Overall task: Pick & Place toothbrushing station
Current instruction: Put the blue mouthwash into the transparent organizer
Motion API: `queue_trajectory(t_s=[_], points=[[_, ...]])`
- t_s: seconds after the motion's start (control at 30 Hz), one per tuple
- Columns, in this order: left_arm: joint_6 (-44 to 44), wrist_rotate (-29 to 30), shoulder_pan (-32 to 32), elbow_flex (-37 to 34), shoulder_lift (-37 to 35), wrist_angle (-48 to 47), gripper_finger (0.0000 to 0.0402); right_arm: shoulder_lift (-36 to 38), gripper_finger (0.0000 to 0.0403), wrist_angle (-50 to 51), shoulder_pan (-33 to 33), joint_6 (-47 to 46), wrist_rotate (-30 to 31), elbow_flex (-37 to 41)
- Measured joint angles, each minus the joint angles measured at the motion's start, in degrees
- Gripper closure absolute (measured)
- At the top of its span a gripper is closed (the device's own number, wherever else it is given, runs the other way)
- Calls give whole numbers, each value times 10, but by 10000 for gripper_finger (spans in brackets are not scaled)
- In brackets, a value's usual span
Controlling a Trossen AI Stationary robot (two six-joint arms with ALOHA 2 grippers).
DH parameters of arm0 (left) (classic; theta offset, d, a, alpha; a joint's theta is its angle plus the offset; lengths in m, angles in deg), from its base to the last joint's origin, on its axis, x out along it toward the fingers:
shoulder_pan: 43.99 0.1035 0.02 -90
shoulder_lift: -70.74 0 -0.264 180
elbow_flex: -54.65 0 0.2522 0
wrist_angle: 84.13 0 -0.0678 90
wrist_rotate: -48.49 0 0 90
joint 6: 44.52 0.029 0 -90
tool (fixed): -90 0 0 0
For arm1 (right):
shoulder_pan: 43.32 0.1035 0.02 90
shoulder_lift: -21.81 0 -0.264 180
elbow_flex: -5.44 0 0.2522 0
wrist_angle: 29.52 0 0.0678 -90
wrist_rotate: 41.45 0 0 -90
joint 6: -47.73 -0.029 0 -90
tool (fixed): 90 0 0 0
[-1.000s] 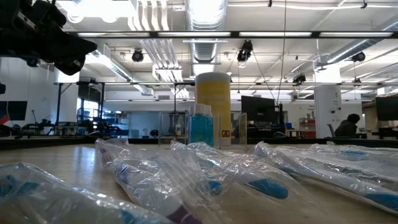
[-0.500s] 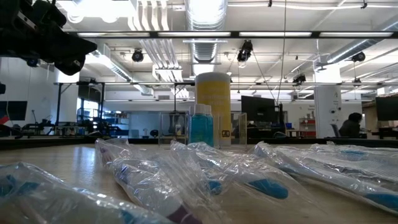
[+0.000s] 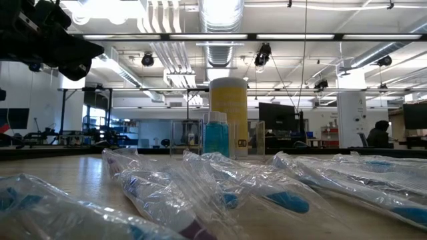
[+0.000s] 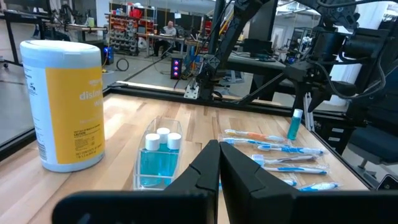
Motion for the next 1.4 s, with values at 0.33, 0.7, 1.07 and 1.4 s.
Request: queue_trajectory(t_s=[0.33, 0.7, 1.07, 1.4], points=[[0, 0, 0, 0, 0, 0, 388, 2, 206, -1, 7, -7, 2, 9], [0, 0, 0, 0, 0, 0, 388, 2, 207, -19, 12, -16, 13, 39], [0, 0, 0, 0, 0, 0, 388, 2, 224, -40, 13, -15, 13, 58], [0, 0, 0, 0, 0, 0, 388, 2, 263, -89, 12, -6, 12, 88]])
